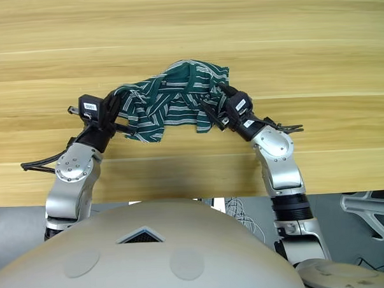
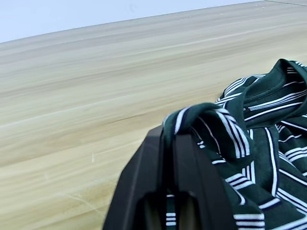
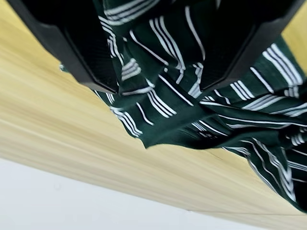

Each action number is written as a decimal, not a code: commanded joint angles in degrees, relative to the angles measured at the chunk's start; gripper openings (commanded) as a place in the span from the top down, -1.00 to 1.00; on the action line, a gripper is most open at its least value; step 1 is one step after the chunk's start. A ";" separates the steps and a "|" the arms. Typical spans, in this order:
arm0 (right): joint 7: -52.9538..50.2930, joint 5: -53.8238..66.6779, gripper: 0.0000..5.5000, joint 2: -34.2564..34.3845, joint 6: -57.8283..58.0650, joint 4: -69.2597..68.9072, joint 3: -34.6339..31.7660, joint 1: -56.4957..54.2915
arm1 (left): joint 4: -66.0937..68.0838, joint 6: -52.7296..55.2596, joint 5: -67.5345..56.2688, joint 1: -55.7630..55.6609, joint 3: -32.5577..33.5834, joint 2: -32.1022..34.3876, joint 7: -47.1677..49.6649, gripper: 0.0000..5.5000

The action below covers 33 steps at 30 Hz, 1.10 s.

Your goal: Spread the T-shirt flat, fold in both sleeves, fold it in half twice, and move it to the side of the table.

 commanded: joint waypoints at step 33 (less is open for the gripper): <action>8.04 11.53 0.99 -5.29 11.70 -10.48 -8.90 -1.58 | -3.04 -0.60 -5.07 3.65 4.89 -0.07 -0.69 1.00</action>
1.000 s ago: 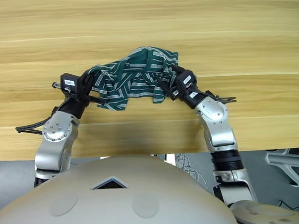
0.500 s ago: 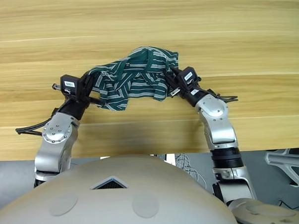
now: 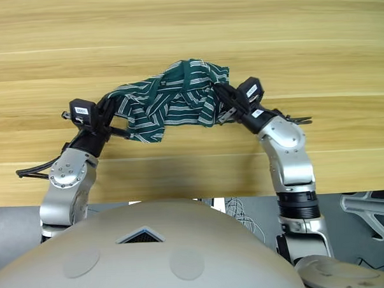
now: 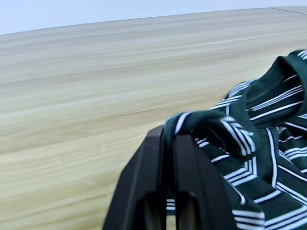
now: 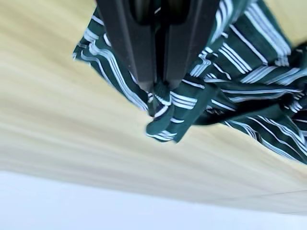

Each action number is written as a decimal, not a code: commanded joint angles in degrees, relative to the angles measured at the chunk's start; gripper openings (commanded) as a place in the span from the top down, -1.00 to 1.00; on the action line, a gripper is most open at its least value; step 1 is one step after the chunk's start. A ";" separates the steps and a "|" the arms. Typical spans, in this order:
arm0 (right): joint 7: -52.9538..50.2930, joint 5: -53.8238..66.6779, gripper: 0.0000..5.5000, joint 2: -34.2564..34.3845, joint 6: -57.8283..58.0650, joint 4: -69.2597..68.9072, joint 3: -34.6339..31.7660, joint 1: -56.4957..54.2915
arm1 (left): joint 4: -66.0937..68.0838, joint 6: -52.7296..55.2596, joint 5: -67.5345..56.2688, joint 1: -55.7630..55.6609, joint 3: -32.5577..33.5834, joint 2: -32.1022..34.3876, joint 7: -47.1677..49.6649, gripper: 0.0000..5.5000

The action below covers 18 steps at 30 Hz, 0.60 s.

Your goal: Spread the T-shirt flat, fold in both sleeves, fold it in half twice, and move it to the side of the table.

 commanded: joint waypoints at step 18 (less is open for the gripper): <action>17.30 6.28 0.99 -18.97 -3.82 6.43 -13.25 -20.75 | -5.72 2.57 -19.85 -21.47 22.04 7.03 -4.30 1.00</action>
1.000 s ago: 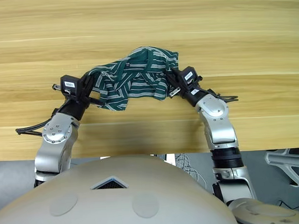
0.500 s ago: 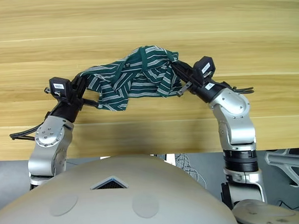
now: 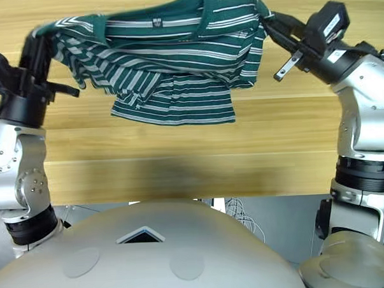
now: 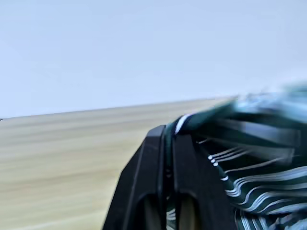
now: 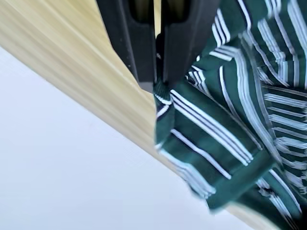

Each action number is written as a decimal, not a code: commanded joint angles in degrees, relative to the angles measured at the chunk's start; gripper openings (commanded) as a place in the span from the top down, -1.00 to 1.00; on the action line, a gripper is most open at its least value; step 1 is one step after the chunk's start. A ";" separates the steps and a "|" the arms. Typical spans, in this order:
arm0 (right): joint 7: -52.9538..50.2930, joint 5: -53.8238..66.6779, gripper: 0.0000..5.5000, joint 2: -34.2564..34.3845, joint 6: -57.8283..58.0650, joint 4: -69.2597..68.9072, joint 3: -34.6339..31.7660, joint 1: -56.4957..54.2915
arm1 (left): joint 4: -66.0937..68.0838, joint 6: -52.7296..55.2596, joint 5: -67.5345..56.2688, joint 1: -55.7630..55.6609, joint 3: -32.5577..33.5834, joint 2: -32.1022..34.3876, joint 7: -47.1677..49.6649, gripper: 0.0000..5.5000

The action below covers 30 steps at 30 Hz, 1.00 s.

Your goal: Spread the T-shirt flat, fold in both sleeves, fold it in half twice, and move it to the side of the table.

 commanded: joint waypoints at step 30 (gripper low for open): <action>-35.02 -22.89 0.99 15.45 -7.49 83.97 13.80 -93.47 | 111.56 -12.42 17.16 -101.41 -11.61 22.04 5.67 1.00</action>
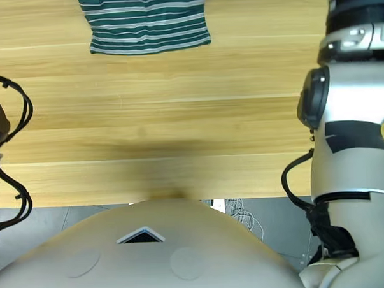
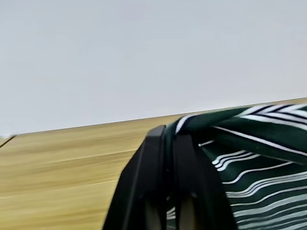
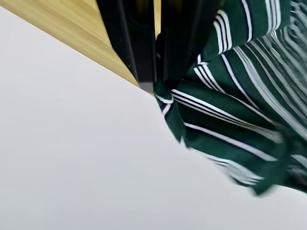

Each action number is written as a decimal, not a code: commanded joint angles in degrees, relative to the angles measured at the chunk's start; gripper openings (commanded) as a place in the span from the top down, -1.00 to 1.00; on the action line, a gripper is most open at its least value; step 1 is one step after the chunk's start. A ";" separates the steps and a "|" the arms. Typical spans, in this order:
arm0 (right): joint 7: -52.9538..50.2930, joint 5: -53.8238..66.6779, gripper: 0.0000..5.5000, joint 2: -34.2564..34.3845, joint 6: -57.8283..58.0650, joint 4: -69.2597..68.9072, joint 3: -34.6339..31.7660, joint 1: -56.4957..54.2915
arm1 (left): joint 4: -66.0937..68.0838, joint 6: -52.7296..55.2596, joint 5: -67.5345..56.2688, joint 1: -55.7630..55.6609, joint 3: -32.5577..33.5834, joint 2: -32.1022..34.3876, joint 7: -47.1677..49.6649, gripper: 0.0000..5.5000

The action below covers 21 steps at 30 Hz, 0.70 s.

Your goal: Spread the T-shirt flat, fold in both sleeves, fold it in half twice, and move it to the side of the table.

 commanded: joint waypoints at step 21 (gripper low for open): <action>-2.51 -14.62 0.99 1.30 -5.59 20.87 -3.74 -9.93 | 29.83 -15.89 23.18 -16.24 -3.44 -2.21 -5.40 1.00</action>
